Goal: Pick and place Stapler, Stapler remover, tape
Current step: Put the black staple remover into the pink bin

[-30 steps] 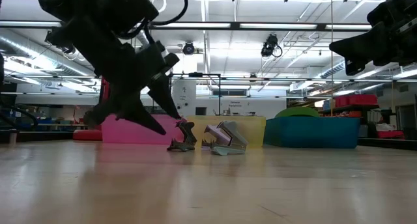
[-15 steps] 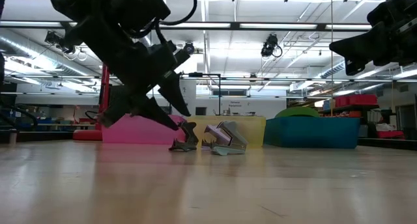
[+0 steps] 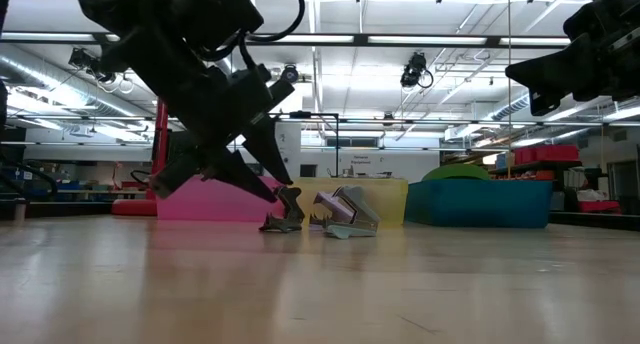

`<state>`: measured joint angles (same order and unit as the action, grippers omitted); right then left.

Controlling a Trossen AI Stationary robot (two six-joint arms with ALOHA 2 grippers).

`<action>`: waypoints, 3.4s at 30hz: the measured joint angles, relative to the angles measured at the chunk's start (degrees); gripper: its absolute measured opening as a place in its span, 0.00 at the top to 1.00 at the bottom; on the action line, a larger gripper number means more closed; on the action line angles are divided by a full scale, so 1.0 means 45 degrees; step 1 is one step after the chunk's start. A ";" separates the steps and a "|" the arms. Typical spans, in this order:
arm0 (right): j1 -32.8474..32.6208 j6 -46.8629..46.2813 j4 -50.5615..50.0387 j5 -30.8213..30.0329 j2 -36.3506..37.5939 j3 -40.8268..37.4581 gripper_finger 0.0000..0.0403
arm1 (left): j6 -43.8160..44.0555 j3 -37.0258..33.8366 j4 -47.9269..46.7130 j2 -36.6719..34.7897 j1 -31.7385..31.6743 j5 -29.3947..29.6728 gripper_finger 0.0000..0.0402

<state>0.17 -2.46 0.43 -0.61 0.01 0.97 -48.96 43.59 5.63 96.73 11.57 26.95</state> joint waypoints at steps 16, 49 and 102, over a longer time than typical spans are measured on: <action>-0.0001 0.0000 0.0000 -0.0003 0.0000 0.0000 0.96 | -0.0080 0.0000 0.0005 0.0000 0.0058 -0.0382 0.90; -0.0001 0.0000 -0.0005 -0.0001 0.0000 0.0000 0.96 | -0.0778 0.0571 -0.0472 0.0000 0.0124 0.1240 0.99; 0.0000 0.0000 0.0000 0.0001 0.0000 0.0000 0.96 | 0.0513 0.1889 -0.4911 -0.4755 -0.7395 -0.1283 1.00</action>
<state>0.17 -2.46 0.43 -0.60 0.01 0.97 -46.65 52.10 -16.47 75.33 -21.70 21.18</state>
